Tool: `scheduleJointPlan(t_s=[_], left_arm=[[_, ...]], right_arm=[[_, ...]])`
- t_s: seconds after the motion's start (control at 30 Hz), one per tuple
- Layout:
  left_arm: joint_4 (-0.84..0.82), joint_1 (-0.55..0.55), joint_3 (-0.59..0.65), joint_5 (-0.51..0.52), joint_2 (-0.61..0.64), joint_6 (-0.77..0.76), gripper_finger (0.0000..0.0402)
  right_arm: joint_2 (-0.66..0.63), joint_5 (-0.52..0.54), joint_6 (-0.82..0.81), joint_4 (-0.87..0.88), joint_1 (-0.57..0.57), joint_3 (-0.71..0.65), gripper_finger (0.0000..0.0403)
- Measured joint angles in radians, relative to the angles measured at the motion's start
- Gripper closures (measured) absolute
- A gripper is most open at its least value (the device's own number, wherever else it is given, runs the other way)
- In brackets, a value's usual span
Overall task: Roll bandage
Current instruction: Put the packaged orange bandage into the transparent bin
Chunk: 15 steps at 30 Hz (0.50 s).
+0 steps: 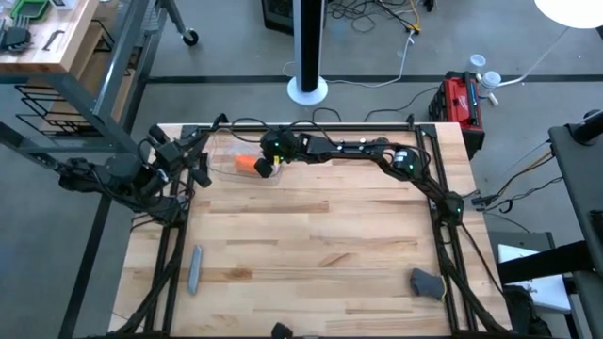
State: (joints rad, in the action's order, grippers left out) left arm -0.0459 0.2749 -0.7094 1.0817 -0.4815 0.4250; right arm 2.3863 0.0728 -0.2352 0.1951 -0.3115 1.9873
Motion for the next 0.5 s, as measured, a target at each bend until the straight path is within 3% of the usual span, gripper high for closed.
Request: scheduleJointPlan(t_s=[0.23,0.5], left_arm=[[0.0,0.0,0.0,0.0,-0.004,0.012,0.038],[0.0,0.0,0.0,0.0,-0.006,0.012,0.038]], right_arm=[[0.0,0.006,0.027,0.02,0.0,0.0,0.0389],[-0.003,0.013,0.045,0.099,0.004,0.08,0.0299]])
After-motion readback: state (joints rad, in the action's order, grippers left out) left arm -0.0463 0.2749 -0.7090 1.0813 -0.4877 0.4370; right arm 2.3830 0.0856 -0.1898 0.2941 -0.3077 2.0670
